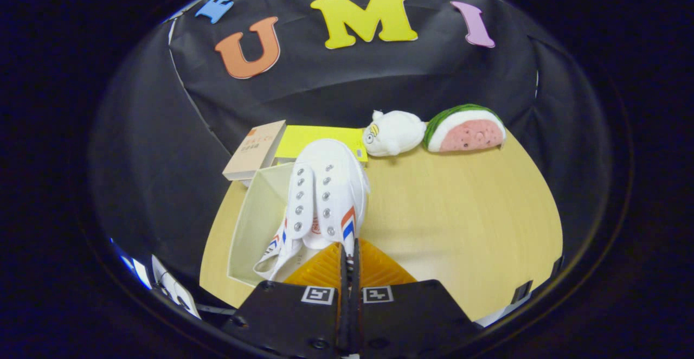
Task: Open the storage box then place both shoes into the box .Put the left shoe in first, then the right shoe, with the right side of both shoes facing outward in a uniform manner.
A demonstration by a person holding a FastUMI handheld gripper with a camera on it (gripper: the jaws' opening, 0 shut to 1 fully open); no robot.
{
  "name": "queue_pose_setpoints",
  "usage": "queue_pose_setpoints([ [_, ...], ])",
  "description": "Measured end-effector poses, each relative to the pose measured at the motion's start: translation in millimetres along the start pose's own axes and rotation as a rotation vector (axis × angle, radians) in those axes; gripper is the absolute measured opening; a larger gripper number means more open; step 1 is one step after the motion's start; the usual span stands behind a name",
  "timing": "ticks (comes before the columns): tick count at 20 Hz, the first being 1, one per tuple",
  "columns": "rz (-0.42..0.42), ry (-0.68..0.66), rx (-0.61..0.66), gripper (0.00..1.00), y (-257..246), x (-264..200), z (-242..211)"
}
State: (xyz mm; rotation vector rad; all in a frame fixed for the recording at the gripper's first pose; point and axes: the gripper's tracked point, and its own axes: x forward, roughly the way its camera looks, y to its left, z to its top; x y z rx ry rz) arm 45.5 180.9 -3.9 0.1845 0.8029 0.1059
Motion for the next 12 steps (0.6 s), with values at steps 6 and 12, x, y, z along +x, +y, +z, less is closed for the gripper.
queue_pose_setpoints([
  [6, -0.048, -0.009, -0.022, 0.05, 33.4, 43.6, -7.1],
  [12, -0.169, -0.009, -0.075, 0.05, 33.3, 81.0, -28.3],
])
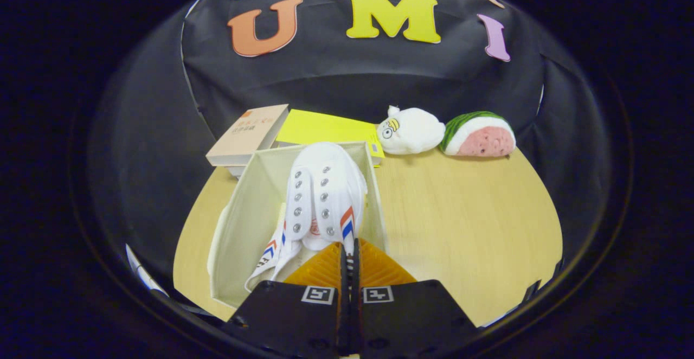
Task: Open the storage box then place both shoes into the box .Put the left shoe in first, then the right shoe, with the right side of both shoes facing outward in a uniform manner.
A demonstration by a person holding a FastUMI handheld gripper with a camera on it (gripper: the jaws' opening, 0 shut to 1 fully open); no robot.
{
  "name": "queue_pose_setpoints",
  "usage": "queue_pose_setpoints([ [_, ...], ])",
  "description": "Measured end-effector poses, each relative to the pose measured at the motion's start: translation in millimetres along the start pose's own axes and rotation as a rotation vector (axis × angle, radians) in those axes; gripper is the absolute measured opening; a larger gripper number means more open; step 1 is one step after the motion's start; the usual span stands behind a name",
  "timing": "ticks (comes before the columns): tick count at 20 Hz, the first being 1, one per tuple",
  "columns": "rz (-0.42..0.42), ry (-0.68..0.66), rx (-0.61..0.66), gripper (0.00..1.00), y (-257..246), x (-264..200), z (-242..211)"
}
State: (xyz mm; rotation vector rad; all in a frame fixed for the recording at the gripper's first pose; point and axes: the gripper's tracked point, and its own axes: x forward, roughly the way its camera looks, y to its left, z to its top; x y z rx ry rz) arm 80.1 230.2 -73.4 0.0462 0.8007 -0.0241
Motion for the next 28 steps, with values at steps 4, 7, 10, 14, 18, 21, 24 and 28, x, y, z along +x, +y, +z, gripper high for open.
queue_pose_setpoints([
  [4, 0.01, 0.026, 0.011, 0.08, 3.6, 6.1, -9.7],
  [7, 0.028, 0.039, 0.014, 0.16, 2.7, 9.7, -16.3],
  [10, 0.024, -0.086, 0.019, 0.26, -2.2, -8.2, -1.0],
  [14, 0.065, -0.231, 0.013, 0.73, -3.4, -54.0, 5.4],
  [18, 0.066, -0.358, 0.005, 0.93, -17.6, -97.6, 3.2],
  [21, 0.043, -0.438, -0.001, 0.98, -29.3, -133.8, -0.2],
  [24, -0.022, -0.545, -0.005, 0.98, -48.0, -173.4, -1.3],
  [28, -0.032, -0.713, -0.031, 0.98, -52.5, -221.8, -12.2],
])
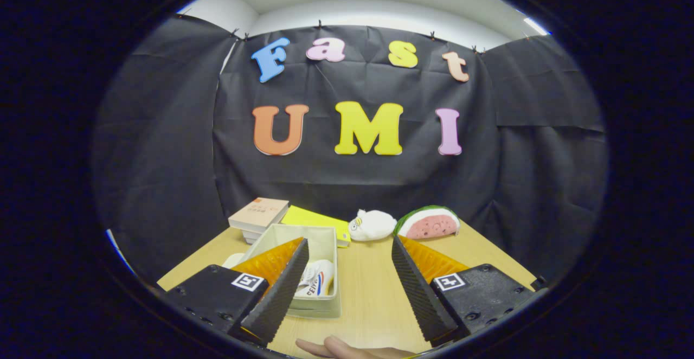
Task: Open the storage box then place both shoes into the box .Put the left shoe in first, then the right shoe, with the right side of both shoes facing outward in a uniform manner.
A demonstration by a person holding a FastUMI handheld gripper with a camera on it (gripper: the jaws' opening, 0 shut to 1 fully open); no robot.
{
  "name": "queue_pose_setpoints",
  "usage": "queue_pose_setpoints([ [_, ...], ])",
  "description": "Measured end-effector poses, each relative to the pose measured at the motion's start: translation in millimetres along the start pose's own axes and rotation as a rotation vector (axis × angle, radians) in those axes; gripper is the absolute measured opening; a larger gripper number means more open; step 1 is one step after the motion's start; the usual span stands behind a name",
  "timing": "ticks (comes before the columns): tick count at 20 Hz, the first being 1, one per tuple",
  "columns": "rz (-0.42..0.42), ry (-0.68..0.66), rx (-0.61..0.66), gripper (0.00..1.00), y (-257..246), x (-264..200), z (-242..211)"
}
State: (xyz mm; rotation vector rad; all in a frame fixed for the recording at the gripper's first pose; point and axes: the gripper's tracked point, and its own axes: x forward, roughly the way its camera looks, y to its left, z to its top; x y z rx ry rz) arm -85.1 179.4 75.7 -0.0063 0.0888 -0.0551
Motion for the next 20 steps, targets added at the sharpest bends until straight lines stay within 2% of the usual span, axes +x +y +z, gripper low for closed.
queue_pose_setpoints([
  [4, -0.032, -0.053, -0.007, 0.98, -24.5, -38.8, -2.6],
  [9, -0.032, -0.156, 0.043, 0.98, -50.0, -60.0, -1.2],
  [14, 0.0, -0.117, 0.023, 0.98, -58.2, -61.3, -14.5],
  [20, 0.0, -0.1, -0.025, 0.99, -59.0, -55.0, -20.7],
])
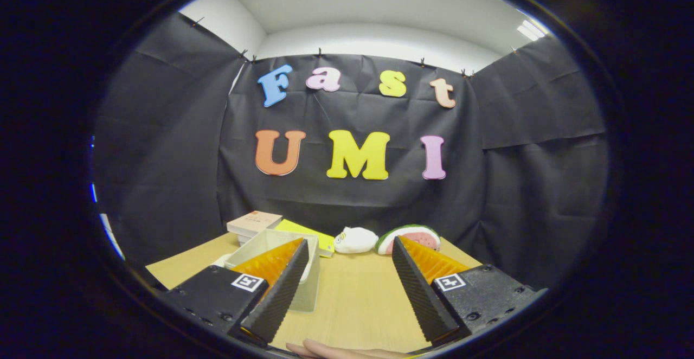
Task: Open the storage box then place both shoes into the box .Put the left shoe in first, then the right shoe, with the right side of both shoes facing outward in a uniform manner.
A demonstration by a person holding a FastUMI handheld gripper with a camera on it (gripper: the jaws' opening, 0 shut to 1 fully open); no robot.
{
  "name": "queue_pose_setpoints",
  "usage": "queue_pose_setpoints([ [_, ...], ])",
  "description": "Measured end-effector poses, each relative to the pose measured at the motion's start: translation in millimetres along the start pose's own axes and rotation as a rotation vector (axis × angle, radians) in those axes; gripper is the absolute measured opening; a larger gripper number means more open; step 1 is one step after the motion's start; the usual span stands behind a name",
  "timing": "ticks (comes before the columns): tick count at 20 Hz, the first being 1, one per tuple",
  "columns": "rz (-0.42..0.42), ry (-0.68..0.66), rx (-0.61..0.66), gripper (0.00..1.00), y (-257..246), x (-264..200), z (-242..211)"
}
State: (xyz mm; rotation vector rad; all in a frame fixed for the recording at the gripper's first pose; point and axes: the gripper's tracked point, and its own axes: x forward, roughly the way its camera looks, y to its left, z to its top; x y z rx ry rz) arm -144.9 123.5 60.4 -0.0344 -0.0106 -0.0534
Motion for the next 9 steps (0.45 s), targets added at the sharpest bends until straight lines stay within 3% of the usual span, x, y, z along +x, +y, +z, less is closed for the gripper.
queue_pose_setpoints([
  [9, -0.011, 0.0, 0.007, 0.99, -7.9, -5.9, -5.1],
])
